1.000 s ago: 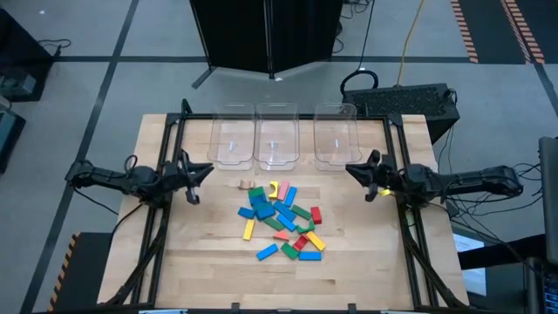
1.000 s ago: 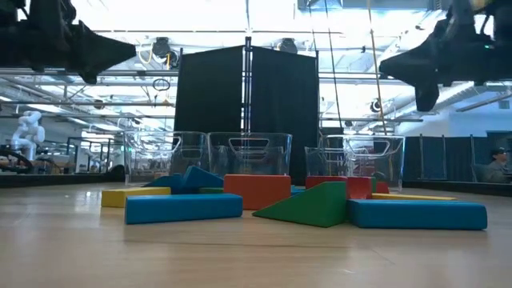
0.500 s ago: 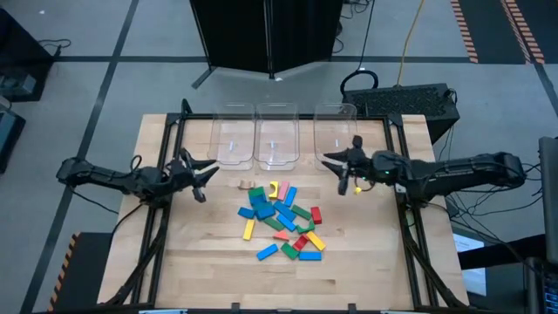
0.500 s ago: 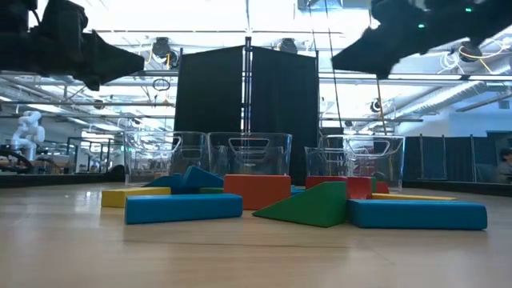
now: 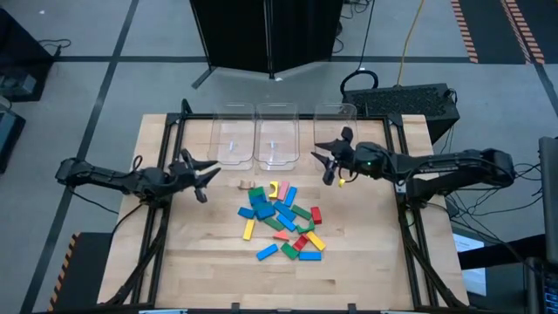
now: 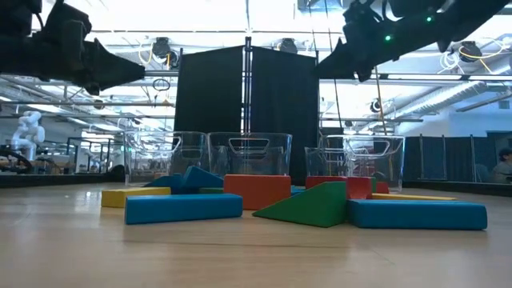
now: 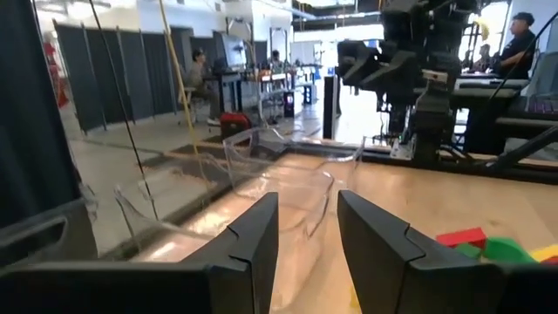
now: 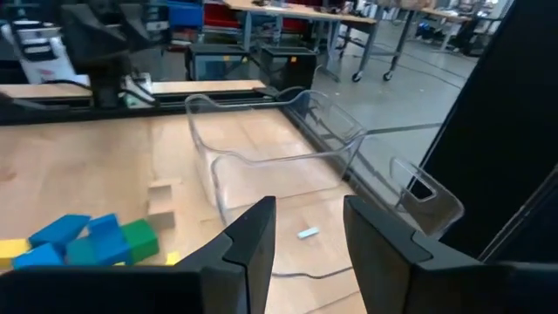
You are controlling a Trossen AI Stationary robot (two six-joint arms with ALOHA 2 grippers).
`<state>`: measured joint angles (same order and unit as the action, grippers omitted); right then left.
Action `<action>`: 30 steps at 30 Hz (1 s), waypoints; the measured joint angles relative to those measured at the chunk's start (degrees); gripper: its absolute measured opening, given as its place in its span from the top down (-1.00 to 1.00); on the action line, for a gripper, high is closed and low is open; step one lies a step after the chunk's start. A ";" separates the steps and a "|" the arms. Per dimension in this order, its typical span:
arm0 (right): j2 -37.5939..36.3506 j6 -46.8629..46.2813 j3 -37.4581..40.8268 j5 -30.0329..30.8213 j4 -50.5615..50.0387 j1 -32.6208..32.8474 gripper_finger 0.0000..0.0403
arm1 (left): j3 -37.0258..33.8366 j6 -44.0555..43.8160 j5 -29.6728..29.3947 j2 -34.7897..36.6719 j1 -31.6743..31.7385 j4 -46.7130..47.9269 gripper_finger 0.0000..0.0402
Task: Sort blocks by size
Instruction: Put the green rectangular block into the right transparent bin
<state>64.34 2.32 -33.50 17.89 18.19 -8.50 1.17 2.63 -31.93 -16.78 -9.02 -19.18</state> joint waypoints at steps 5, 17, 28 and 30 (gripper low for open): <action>1.93 3.61 -0.02 -3.22 -2.04 -1.30 0.37 | 0.00 -0.60 0.34 0.00 0.00 5.76 0.39; 9.41 -5.56 0.00 -7.75 -3.88 2.67 0.37 | 0.00 1.37 -2.58 -0.19 0.04 9.16 0.39; 9.43 -13.68 0.00 -7.69 -5.45 9.72 0.37 | 0.00 2.23 1.48 -3.61 0.04 6.89 0.39; 9.43 -12.37 0.00 -7.61 -5.52 10.21 0.37 | 0.00 2.38 1.46 -4.53 0.13 6.29 0.39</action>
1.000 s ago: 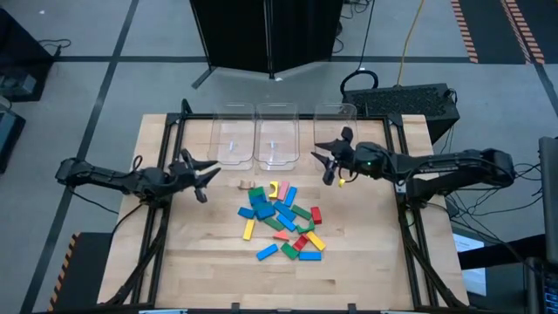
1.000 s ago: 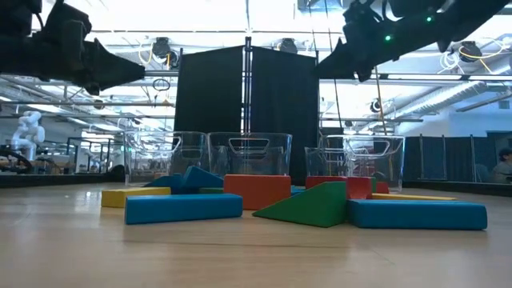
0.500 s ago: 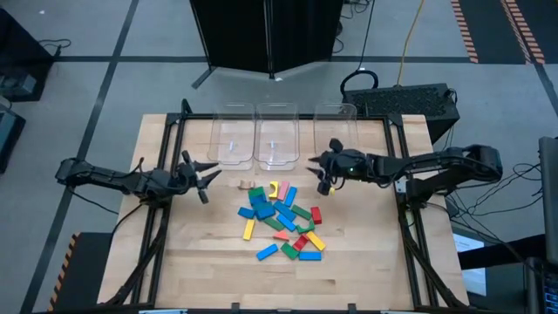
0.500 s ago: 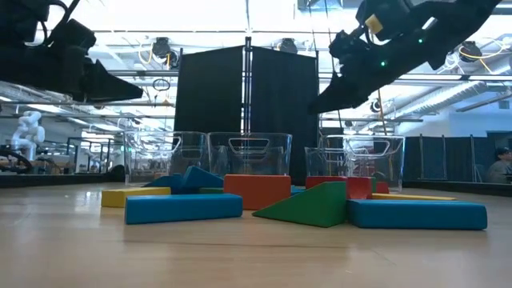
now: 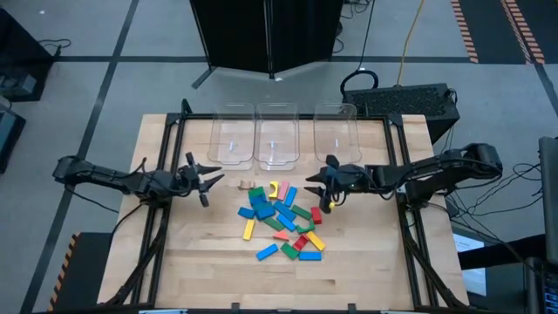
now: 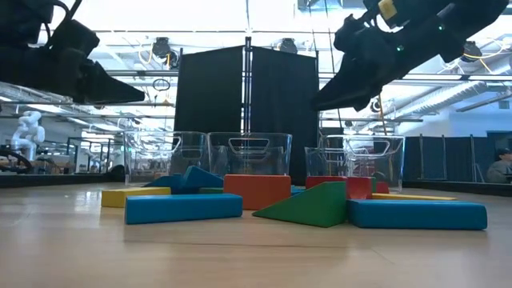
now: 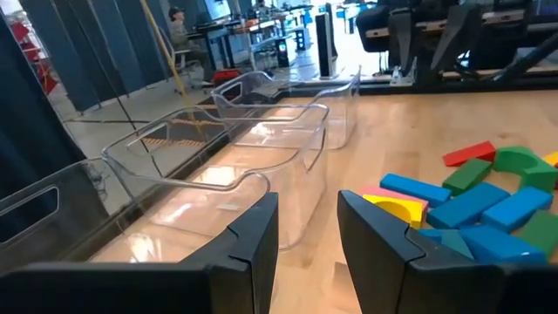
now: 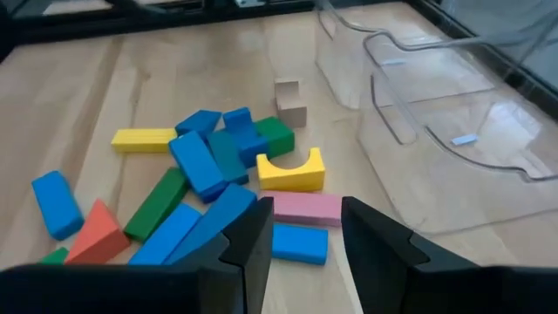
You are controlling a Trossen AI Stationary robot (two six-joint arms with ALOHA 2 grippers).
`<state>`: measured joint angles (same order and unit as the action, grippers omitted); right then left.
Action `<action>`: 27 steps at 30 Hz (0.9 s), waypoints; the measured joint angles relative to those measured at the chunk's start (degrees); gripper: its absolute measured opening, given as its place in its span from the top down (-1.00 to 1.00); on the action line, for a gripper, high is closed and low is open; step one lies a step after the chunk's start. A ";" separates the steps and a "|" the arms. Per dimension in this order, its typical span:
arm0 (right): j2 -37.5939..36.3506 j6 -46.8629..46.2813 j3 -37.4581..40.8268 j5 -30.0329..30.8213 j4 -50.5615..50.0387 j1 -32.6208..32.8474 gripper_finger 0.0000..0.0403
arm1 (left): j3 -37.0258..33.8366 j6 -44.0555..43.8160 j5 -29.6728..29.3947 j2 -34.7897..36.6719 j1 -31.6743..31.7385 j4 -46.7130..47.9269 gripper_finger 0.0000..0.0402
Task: Sort blocks by size
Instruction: Put the green rectangular block into the right transparent bin
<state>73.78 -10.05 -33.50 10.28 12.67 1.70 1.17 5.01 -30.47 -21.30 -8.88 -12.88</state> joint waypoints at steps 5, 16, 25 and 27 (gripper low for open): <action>0.00 1.50 0.00 0.17 -0.05 -0.37 0.38 | 0.00 0.29 -0.04 -1.49 1.26 -3.10 0.39; 0.00 2.14 0.00 0.20 3.86 -0.95 0.38 | 0.00 0.24 -0.05 -1.57 1.64 -0.93 0.39; 0.00 -6.78 0.00 0.08 2.10 1.40 0.38 | 0.00 -5.89 4.59 -1.57 1.64 -2.07 0.39; 0.00 -8.19 0.00 0.05 2.06 2.24 0.38 | 0.00 -7.97 4.67 -1.57 1.64 -1.99 0.39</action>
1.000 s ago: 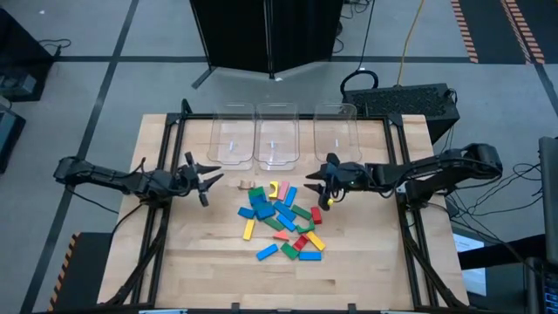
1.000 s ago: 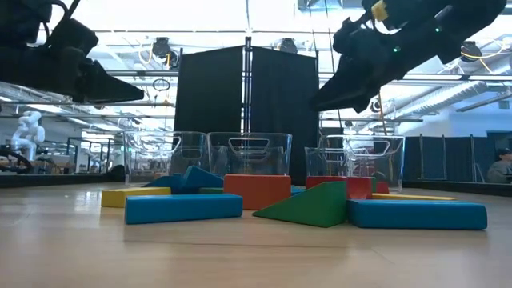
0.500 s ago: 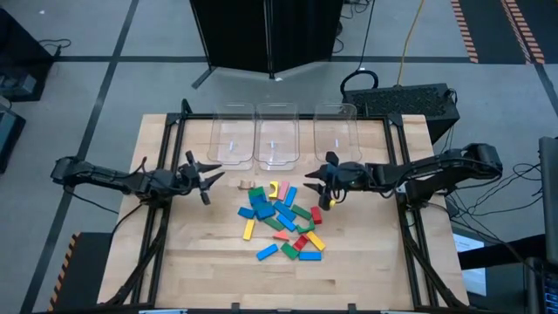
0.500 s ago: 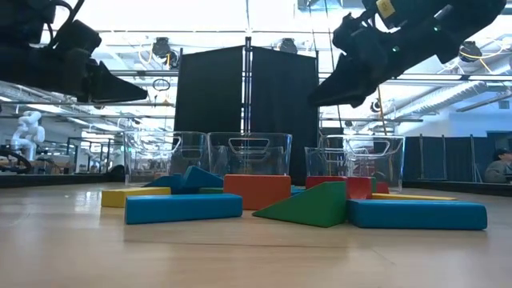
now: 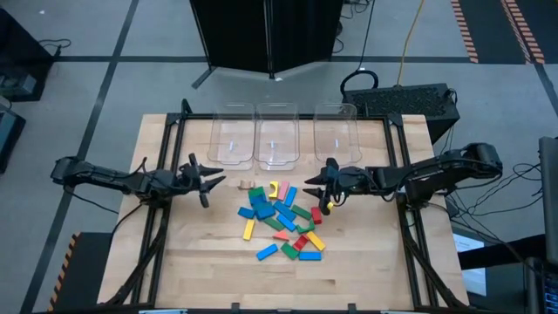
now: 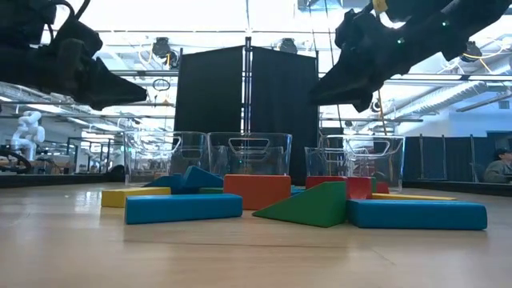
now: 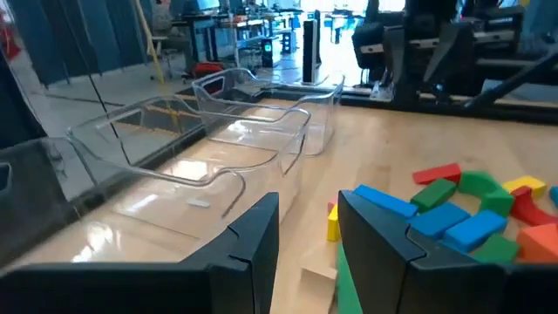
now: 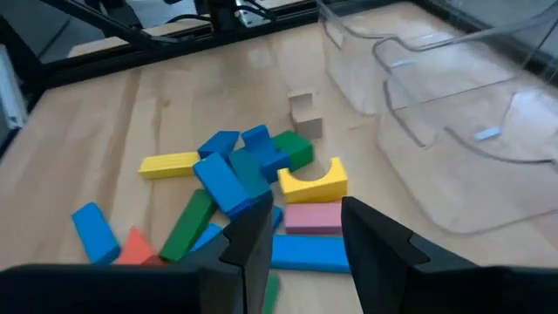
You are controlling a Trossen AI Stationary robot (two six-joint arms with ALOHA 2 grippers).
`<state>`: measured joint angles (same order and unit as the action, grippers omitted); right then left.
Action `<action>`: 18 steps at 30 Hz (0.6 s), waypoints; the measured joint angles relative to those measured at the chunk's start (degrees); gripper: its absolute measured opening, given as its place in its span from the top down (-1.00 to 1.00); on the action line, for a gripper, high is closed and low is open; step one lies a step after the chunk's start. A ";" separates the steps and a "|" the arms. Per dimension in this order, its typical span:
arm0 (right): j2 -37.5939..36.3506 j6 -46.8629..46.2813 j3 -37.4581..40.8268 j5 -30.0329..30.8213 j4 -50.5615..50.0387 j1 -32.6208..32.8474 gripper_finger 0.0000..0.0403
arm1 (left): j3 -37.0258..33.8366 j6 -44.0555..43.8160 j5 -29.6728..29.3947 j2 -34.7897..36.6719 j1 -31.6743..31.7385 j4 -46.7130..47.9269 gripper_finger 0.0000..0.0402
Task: Sort blocks by size
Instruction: Put the green rectangular block into the right transparent bin
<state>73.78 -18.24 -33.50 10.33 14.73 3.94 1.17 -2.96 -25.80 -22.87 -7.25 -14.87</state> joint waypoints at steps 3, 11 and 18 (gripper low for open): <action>0.00 -2.19 0.00 -0.03 -0.10 1.31 0.38 | 0.00 -1.14 2.31 -0.02 0.00 0.28 0.39; 2.91 -6.64 0.00 0.07 -1.53 3.84 0.38 | 0.02 -4.32 4.66 -2.93 0.00 -0.33 0.39; 5.09 -8.13 0.00 1.74 -1.56 4.53 0.38 | 1.72 -5.36 6.21 -10.32 0.00 -5.38 0.39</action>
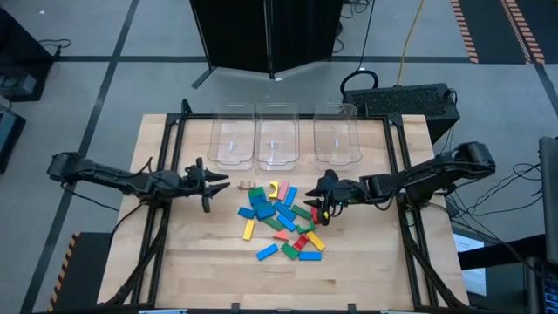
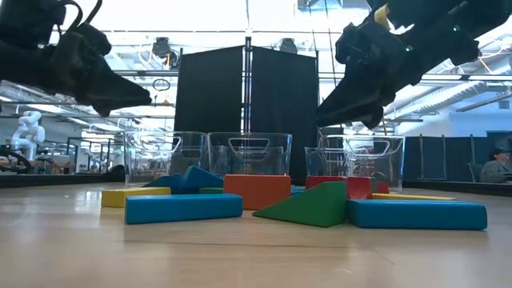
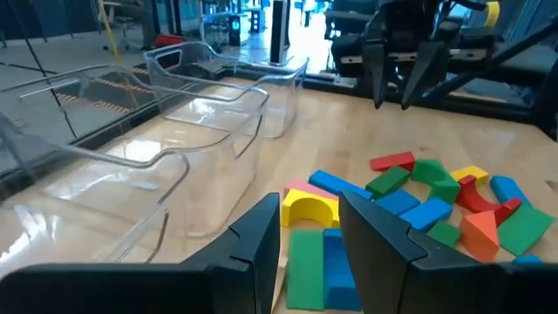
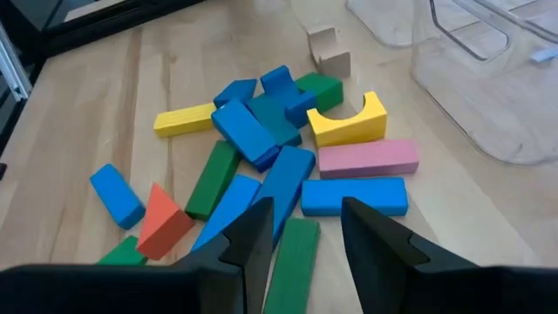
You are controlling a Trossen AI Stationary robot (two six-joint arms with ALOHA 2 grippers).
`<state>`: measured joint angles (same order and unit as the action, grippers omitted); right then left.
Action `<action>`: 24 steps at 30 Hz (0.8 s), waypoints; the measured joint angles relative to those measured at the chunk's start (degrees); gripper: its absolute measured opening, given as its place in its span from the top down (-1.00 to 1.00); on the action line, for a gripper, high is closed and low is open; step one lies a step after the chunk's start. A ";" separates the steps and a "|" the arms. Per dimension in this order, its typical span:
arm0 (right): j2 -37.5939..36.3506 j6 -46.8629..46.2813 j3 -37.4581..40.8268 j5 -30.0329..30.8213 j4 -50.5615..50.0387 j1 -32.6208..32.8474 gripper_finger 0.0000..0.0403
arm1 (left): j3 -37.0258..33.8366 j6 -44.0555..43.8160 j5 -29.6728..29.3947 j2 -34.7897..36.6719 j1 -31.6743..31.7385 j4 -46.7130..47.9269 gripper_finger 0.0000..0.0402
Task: Sort blocks by size
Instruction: Put the green rectangular block into the right transparent bin
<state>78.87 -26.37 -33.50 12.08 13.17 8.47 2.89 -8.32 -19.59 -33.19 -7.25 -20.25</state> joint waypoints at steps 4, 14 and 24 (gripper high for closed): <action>0.00 0.06 0.00 0.02 -0.35 0.00 0.38 | 3.58 1.07 0.00 -6.00 0.00 -0.10 0.39; 0.04 4.14 0.00 0.01 -4.59 -0.17 0.38 | 13.95 4.19 1.19 -23.17 1.18 -0.39 0.39; 0.04 6.03 0.00 -0.27 -6.32 -0.35 0.38 | 21.99 4.56 6.17 -37.54 3.12 -0.26 0.39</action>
<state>78.91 -20.34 -33.50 11.81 6.84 8.12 24.88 -3.75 -13.42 -70.73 -4.12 -20.51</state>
